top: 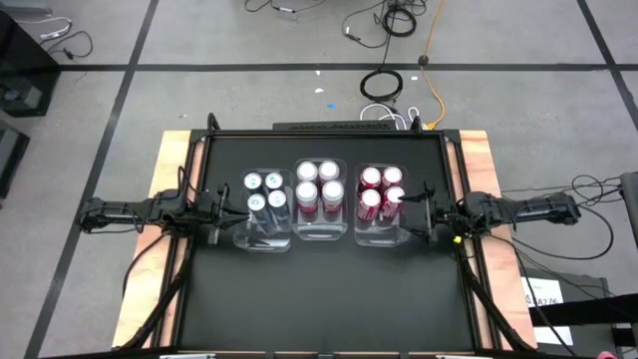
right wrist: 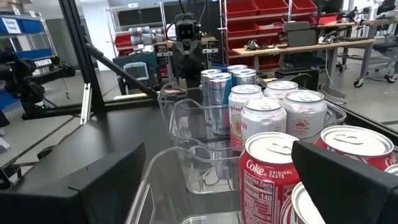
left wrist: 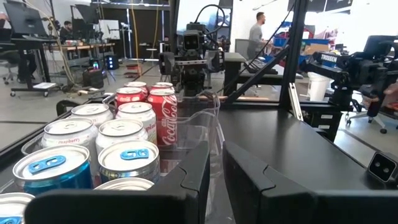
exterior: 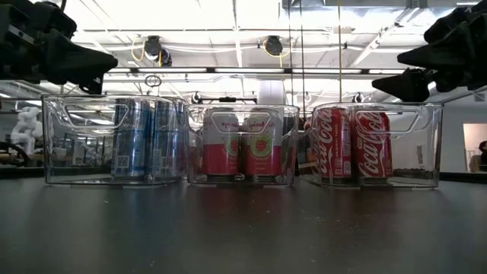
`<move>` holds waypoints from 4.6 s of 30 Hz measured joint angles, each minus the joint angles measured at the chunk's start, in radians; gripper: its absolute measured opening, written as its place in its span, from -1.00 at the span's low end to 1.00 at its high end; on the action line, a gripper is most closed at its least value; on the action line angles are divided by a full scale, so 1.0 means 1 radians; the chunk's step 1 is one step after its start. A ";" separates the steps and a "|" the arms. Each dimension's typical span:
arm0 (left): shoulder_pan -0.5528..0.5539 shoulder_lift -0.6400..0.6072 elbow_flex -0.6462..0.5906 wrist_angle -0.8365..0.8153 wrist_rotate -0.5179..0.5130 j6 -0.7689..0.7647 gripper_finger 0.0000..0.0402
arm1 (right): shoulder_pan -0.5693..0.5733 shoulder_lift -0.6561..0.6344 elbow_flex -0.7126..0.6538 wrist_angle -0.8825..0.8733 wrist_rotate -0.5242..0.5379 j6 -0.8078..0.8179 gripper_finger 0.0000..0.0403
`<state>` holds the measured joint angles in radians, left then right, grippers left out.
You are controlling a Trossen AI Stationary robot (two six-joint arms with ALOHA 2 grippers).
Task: Sort soda cans
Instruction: Return to Home Position
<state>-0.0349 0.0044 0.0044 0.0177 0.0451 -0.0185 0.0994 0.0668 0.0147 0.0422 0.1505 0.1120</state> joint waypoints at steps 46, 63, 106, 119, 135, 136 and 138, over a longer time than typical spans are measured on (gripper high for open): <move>0.000 0.000 0.000 -0.001 0.000 0.000 -0.71 | 0.000 0.005 0.000 0.006 0.057 -0.045 0.66; 0.000 0.000 0.000 -0.001 0.000 0.000 -0.71 | 0.001 0.005 0.000 0.002 -0.003 -0.134 -0.91; 0.000 0.000 0.000 -0.001 0.001 0.000 -0.71 | 0.000 0.005 0.000 0.003 0.031 -0.147 -0.87; 0.000 0.000 0.000 -0.001 0.001 0.000 -0.71 | 0.000 0.005 0.000 0.003 0.031 -0.147 -0.87; 0.000 0.000 0.000 -0.001 0.001 0.000 -0.71 | 0.000 0.006 0.000 0.003 0.031 -0.147 -0.87; 0.000 0.000 0.000 -0.001 0.001 0.000 -0.71 | 0.000 0.005 0.000 0.003 0.031 -0.147 -0.87; 0.000 0.000 0.000 -0.001 0.001 0.000 -0.71 | 0.000 0.006 0.000 0.003 0.031 -0.147 -0.87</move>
<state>-0.0353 0.0044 0.0044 0.0171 0.0460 -0.0185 0.0997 0.0726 0.0151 0.0448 0.1814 -0.0349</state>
